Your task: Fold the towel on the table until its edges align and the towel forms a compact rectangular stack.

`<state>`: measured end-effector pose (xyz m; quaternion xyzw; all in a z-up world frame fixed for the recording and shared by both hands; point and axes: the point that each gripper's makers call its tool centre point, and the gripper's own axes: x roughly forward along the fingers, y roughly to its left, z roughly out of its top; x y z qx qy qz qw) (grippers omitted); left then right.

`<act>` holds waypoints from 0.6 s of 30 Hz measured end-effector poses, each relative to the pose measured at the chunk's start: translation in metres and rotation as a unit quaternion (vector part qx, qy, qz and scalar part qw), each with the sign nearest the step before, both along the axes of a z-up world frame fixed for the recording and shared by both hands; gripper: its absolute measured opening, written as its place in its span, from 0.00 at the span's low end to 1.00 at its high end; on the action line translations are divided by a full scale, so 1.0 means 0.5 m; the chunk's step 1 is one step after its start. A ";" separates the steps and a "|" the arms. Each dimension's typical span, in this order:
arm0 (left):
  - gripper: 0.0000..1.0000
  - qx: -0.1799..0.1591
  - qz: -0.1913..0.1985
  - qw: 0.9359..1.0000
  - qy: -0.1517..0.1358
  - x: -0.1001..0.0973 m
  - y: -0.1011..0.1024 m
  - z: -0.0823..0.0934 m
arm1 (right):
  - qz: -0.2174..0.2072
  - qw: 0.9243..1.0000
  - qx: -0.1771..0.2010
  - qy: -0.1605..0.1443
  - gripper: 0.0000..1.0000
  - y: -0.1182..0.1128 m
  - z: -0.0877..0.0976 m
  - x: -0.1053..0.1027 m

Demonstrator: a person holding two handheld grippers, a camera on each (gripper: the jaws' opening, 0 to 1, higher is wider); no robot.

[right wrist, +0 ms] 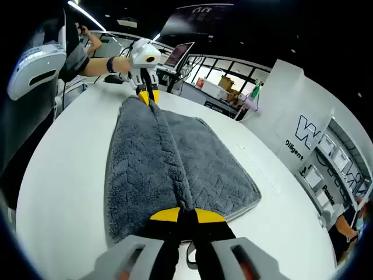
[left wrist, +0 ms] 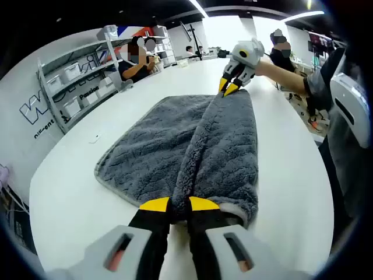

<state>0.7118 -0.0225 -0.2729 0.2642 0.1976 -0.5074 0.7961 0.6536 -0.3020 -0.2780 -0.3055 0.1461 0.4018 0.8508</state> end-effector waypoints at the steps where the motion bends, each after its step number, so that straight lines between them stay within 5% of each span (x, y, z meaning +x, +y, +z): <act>1: 0.15 -0.006 0.004 1.000 0.002 0.001 0.004 0.002 | -0.004 1.000 0.011 0.002 0.10 -0.001 0.002 0.001; 10: 0.18 -0.066 0.036 0.997 0.003 0.007 0.037 0.036 | -0.027 0.992 0.125 0.008 0.18 -0.025 0.039 -0.004; 18: 0.27 -0.200 0.064 0.978 0.004 -0.024 0.068 0.100 | -0.065 0.980 0.186 -0.021 0.28 -0.061 0.096 -0.052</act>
